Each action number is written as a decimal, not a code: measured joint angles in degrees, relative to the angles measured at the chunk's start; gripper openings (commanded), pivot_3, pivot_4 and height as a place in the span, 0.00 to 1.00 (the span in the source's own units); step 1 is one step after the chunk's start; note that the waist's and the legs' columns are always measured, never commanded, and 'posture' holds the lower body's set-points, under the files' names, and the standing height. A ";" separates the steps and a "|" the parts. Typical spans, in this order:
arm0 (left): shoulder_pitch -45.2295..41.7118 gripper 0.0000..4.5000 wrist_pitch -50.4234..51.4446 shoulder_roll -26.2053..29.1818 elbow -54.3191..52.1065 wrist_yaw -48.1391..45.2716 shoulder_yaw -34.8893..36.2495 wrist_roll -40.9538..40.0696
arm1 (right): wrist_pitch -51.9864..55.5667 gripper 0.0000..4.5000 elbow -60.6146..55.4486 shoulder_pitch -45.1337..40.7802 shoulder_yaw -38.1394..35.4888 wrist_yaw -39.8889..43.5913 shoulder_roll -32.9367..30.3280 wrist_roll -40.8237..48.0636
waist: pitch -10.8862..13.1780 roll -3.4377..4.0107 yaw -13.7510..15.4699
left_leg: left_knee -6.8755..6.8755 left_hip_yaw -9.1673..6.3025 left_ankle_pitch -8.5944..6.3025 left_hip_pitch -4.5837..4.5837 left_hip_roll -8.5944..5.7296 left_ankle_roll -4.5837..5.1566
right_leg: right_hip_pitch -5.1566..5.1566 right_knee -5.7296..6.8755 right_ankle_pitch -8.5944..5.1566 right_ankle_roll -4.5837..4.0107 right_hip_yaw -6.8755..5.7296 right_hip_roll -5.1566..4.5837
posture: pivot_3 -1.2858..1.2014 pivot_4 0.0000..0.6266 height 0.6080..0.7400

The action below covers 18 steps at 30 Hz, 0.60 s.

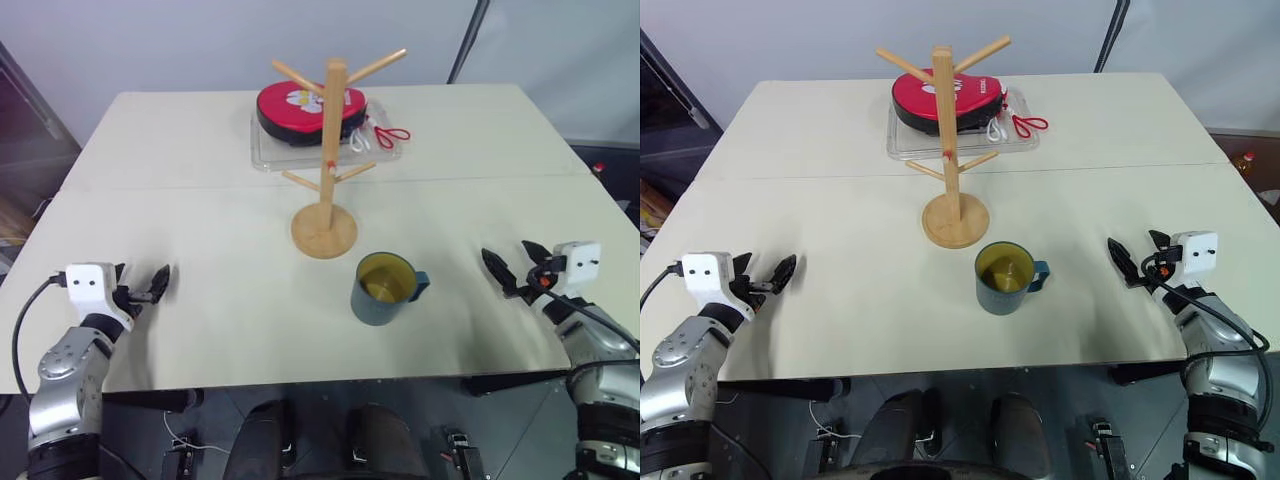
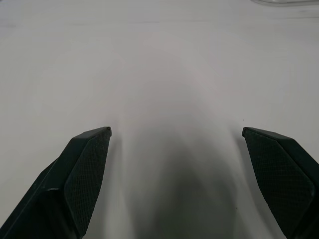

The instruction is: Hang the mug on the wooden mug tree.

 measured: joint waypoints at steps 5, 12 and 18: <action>-0.83 1.00 0.57 0.01 -0.18 -0.67 -0.45 -0.17 | -0.84 0.99 0.00 0.01 0.13 -0.18 0.04 -0.17 | 0.00 0.00 0.01 | 0.00 0.00 0.00 0.00 -0.01 0.00 | 0.00 0.00 0.00 0.00 0.00 0.00 | 0.52 0.24 1.00; -0.81 1.00 0.41 0.13 -4.00 -5.94 -3.99 -0.27 | -1.00 0.99 -5.38 4.67 0.10 -1.84 0.80 -0.50 | 0.00 0.00 0.06 | 0.00 0.00 0.00 -0.02 -0.01 0.00 | 0.00 -0.01 0.00 0.00 0.00 -0.01 | 0.52 0.24 1.00; 0.67 1.00 0.41 3.31 -11.62 -16.10 -9.73 -2.58 | 2.36 0.99 -17.70 12.77 0.16 -0.59 1.95 2.88 | -0.02 0.05 -0.03 | -0.05 -0.01 -0.01 0.00 0.01 -0.01 | -0.02 -0.02 -0.01 -0.01 0.02 -0.01 | 0.52 0.24 1.00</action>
